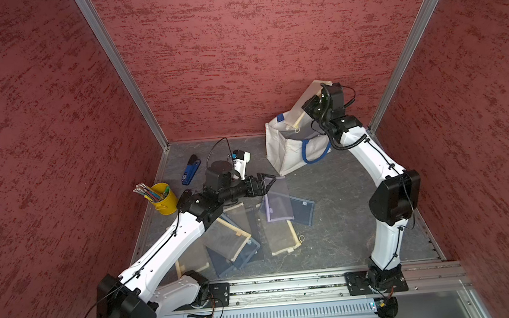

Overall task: Put the pencil pouch into the canvas bag
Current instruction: Place the pencil pouch in the canvas bag.

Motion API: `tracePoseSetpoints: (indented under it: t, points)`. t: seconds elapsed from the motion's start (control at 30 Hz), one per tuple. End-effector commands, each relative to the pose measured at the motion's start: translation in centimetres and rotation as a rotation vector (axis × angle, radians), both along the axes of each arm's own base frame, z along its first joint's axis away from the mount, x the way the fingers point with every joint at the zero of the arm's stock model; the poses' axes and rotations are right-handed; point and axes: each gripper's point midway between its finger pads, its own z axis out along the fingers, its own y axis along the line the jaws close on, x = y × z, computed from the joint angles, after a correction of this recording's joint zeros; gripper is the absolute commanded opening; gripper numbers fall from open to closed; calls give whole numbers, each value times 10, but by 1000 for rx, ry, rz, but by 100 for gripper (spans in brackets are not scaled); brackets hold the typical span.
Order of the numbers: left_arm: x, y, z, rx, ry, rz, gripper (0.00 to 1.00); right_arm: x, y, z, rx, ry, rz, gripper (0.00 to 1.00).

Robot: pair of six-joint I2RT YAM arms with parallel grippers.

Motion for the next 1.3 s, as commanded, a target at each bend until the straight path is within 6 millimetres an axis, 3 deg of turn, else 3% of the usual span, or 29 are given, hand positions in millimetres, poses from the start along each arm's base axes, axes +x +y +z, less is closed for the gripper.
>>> tracePoseSetpoints:
  t: [0.0, 0.17, 0.37, 0.47, 0.6, 0.7, 0.9, 1.07, 1.17, 1.27]
  points:
    - [1, 1, 0, 17, -25, 2, 100, -3, -15, -28, 32, 60, -105, 0]
    - [5, -2, -1, 24, -25, -4, 100, 0, -11, -62, 42, 124, -107, 0]
    - [6, 0, -5, 24, -14, 10, 100, 4, -3, -83, 42, 173, -93, 3]
    - [5, 3, -6, 23, -12, 25, 100, 2, -2, -75, 21, 156, -85, 20]
    - [5, 7, -11, 24, -2, 41, 100, 1, -1, -49, -40, 96, -47, 43]
    - [5, 9, -13, 26, 0, 51, 100, -6, -3, -35, -111, 90, -23, 54]
    - [6, 10, -13, 9, 7, 62, 100, -27, -5, -15, -222, 83, 43, 68]
    - [7, 12, -15, -10, 21, 84, 100, -50, -11, -7, -291, 93, 74, 72]
    - [10, 17, -26, 13, 70, 112, 100, -66, -13, 6, -356, 78, 118, 73]
    - [12, 19, -40, 24, 139, 117, 100, -88, 0, 3, -410, 96, 252, 73]
